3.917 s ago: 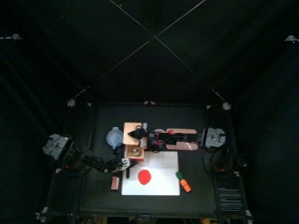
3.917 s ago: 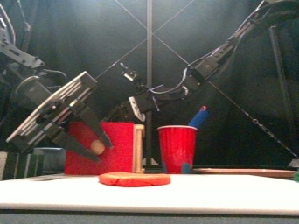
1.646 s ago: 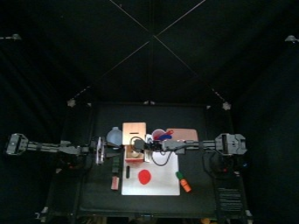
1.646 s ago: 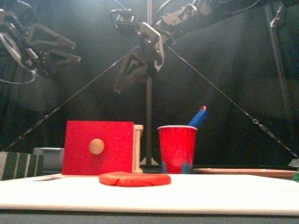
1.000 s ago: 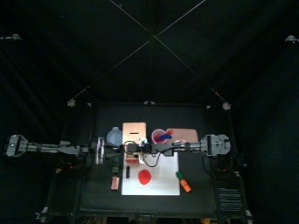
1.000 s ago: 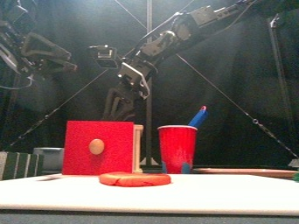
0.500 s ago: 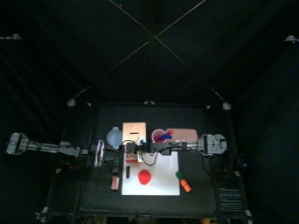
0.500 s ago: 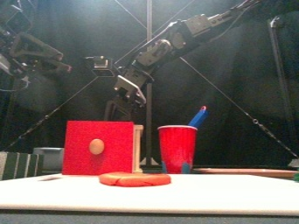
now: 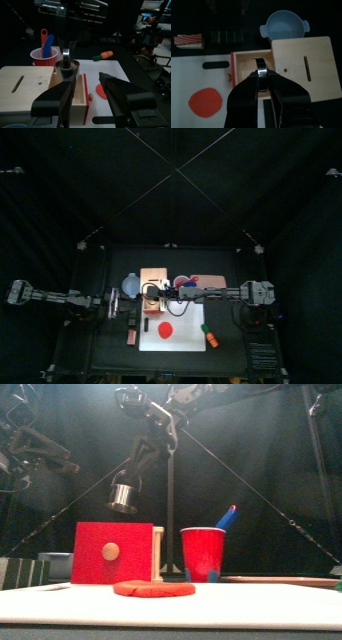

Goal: Get the cutter from the drawer then cut the dough then place the extra dough in the bowl
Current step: Place the cutter on the board

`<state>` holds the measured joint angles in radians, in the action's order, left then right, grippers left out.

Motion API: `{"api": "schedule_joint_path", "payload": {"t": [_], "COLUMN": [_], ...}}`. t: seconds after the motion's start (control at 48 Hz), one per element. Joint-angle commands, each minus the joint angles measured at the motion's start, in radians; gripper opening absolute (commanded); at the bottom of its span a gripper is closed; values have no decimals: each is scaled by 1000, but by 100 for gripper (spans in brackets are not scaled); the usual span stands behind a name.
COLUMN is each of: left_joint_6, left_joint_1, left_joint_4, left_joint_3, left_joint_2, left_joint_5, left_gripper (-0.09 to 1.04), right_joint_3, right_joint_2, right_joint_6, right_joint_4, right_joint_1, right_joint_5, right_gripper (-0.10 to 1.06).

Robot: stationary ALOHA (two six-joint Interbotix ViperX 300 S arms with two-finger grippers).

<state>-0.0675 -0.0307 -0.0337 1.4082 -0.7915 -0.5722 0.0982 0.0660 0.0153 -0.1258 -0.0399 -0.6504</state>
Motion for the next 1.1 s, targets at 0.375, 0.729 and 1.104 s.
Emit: {"api": "schedule_joint_path", "payload": {"t": [0.375, 0.729, 1.104], "left_joint_6": [5, 5, 6], "left_joint_1": [-195, -284, -331], "left_joint_4": [69, 72, 84], "left_joint_3": [-94, -130, -164], "left_joint_2": [2, 23, 124], "left_joint_5": [-6, -6, -2], "left_gripper": [81, 81, 81], "right_joint_3": [580, 663, 624], "right_joint_2": [-301, -229, -209], "right_joint_6": [290, 385, 383], "right_joint_4": [-181, -253, -230], "right_joint_1": [127, 147, 161], "right_joint_5": [107, 245, 262], "right_gripper": [48, 51, 82]}}
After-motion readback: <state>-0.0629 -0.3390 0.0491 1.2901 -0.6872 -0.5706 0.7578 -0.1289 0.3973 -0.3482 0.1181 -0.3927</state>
